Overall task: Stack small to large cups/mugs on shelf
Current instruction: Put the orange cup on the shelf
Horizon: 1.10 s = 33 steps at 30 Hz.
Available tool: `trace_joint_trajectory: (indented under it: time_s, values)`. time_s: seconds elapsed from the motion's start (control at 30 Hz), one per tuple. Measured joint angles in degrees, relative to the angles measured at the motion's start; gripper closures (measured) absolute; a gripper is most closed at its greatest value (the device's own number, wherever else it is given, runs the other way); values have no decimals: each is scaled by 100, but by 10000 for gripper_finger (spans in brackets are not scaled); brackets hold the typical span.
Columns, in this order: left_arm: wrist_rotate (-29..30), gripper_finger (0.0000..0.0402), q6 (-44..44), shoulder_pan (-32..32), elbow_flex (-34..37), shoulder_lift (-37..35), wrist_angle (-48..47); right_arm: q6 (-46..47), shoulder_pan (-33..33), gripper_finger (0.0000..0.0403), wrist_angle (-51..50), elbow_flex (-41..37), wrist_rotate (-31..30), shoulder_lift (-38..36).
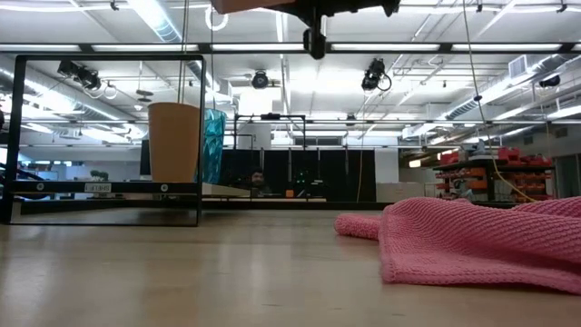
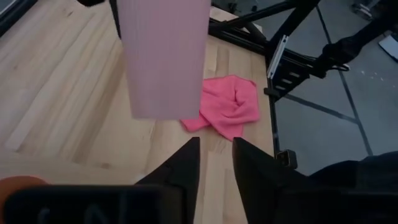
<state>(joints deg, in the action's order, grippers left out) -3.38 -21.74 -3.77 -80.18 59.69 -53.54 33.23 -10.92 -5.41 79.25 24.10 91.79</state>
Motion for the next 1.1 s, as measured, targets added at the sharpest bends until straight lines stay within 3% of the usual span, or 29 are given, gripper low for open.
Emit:
trace_joint_trajectory:
  time_s: [0.5,1.1]
  values:
    - [-59,195,194,3,4,626,209,-69,129,403,65,27,-147,142]
    - [-229,173,181,199,-4,1160,517,-315,195,402,-219,16,-224,146]
